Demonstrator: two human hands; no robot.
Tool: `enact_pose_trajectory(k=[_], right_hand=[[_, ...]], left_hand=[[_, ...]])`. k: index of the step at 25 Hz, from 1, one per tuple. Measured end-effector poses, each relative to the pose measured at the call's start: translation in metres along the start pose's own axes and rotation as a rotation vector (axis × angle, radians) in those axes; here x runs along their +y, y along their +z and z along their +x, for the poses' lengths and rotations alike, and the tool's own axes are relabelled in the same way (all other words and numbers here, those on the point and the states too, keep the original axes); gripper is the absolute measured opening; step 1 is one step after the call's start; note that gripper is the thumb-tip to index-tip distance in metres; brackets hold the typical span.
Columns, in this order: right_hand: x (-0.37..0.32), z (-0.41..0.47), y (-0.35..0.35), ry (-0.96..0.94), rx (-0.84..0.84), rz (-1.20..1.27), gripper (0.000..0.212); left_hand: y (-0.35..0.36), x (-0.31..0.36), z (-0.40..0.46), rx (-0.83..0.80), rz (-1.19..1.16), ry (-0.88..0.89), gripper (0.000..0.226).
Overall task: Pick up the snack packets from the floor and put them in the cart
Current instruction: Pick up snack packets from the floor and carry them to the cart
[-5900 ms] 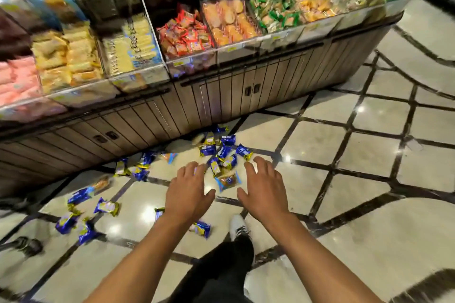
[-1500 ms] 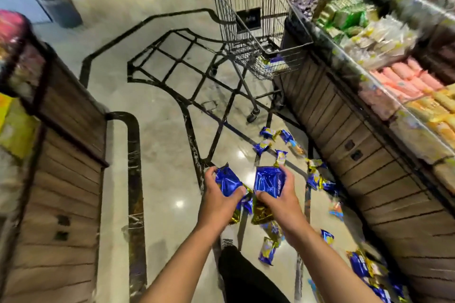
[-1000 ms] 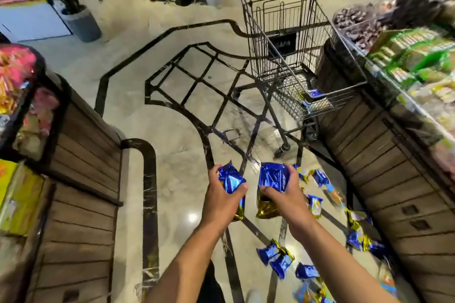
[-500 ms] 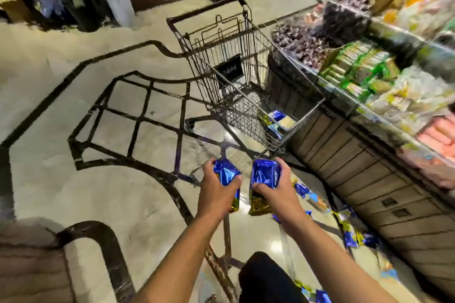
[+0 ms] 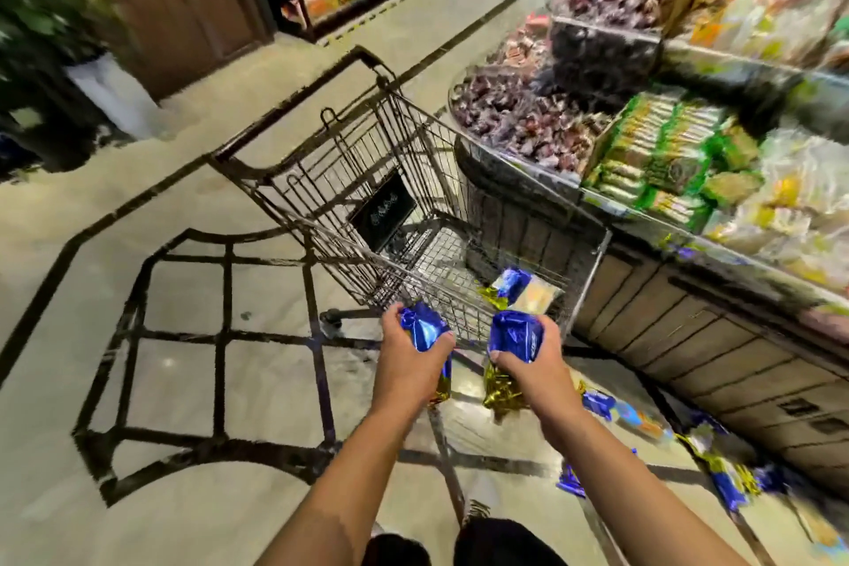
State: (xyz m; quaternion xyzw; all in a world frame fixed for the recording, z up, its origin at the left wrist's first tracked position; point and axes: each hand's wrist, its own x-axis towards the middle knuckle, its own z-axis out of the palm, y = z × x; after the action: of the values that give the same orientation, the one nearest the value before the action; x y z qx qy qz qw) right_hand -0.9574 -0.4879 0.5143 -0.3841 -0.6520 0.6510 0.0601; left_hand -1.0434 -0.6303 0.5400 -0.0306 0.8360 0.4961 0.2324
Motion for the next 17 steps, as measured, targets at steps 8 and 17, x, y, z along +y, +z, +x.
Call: enact_pose_trajectory(k=[8,17], right_hand=[[-0.070,0.135,0.046,0.054,0.133,0.013,0.085],[-0.089,0.239,0.086,0.170,0.320,0.112,0.084]], left_hand=[[-0.007,0.079,0.159,-0.166,0.027,0.043,0.073],[0.001,0.111,0.316,-0.333,0.135,0.041,0.069]])
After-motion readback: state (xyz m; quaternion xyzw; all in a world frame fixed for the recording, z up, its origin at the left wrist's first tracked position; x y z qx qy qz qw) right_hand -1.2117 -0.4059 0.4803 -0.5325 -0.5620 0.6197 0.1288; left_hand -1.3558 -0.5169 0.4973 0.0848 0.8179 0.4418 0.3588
